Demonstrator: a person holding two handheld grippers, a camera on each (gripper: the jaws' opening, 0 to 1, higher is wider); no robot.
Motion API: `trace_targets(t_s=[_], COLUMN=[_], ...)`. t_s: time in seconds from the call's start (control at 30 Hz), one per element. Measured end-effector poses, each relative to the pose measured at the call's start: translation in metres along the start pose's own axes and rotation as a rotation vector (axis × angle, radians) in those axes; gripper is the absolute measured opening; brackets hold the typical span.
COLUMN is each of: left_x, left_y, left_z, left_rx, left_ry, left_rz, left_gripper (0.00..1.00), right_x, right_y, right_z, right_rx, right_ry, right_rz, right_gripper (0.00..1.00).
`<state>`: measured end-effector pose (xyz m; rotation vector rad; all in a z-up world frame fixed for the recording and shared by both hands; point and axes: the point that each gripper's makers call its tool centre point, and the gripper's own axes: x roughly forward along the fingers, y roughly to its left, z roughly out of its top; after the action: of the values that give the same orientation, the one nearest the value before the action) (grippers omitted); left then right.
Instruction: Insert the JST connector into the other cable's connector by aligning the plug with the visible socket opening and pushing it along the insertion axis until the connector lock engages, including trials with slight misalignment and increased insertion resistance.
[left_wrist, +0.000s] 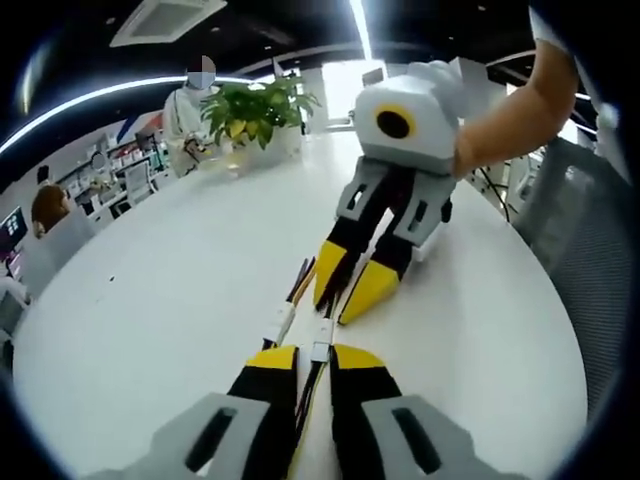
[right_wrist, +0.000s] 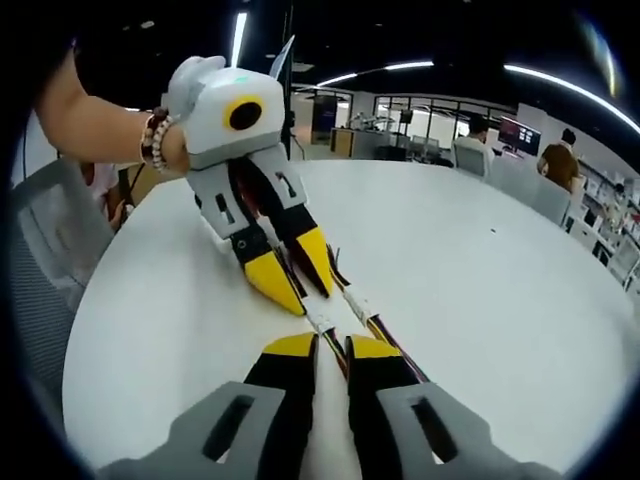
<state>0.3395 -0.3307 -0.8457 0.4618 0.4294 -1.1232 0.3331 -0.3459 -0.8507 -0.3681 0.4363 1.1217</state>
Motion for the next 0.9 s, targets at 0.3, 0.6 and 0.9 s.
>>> trace_targets(t_s=[0.3,0.6,0.9], left_x=[-0.002,-0.004,-0.008], left_y=[-0.002,-0.016,0.003], left_z=[-0.001,0.001,0.001], left_rx=[-0.039,-0.054,-0.107], left_ry=[-0.042,-0.118,-0.132], left_rz=[0.052,0.051,0.179], left_gripper=[0.04,0.19,0.37], right_x=[-0.002,-0.002,-0.003], right_y=[0.001,-0.001,-0.012], right_z=[-0.001,0.001,0.003], right_rx=[-0.004,-0.083,-0.089], right_ry=[-0.044,-0.027,0.028], right_rz=[-0.032,-0.088,-0.178], right_gripper=[0.1,0.14,0.22])
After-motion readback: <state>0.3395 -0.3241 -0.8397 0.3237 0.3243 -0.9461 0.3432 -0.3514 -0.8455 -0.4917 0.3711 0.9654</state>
